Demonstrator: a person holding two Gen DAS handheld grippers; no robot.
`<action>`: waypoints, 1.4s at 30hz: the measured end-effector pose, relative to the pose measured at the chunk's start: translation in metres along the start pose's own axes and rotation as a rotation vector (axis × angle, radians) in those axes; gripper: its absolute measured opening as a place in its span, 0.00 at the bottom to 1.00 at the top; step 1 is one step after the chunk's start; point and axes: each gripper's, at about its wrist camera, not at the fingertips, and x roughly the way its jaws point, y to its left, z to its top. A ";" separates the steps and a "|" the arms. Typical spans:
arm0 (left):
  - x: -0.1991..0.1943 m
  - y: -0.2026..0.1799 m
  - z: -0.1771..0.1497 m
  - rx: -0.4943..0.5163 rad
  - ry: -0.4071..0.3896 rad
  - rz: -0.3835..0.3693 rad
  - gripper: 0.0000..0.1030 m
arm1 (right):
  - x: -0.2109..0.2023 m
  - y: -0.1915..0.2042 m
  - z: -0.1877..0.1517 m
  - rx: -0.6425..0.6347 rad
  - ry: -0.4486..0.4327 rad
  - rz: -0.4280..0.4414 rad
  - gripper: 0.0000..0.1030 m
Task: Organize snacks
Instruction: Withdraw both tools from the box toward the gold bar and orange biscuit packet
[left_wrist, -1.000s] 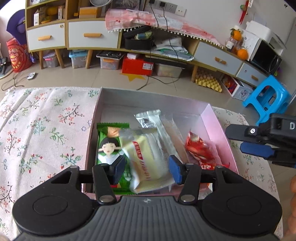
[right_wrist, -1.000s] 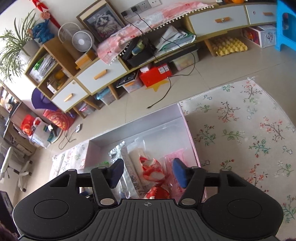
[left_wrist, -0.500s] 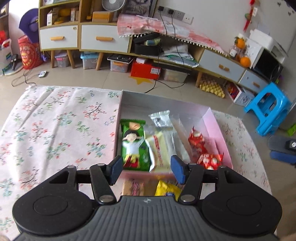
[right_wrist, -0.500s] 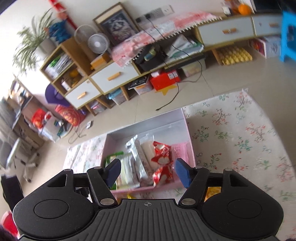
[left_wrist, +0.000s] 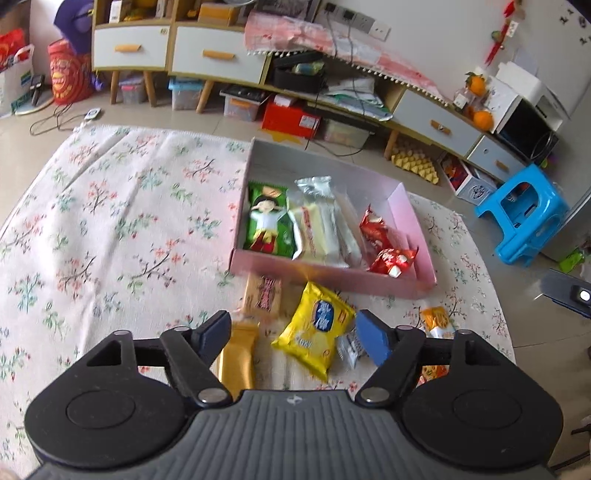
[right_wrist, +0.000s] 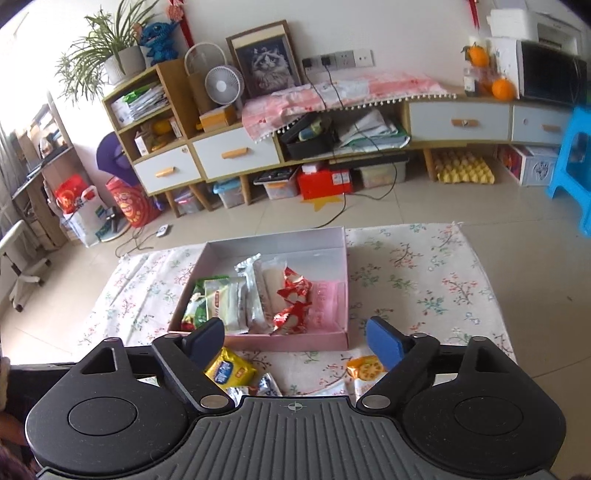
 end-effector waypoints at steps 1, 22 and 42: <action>-0.002 0.001 -0.005 -0.003 0.001 0.008 0.78 | -0.002 -0.002 -0.002 0.004 -0.003 0.001 0.89; 0.004 0.012 -0.017 -0.064 0.041 0.072 0.95 | 0.049 -0.003 -0.039 -0.087 0.213 -0.124 0.91; 0.012 0.015 -0.019 -0.078 0.084 0.082 0.97 | 0.059 -0.032 -0.038 0.021 0.233 -0.174 0.91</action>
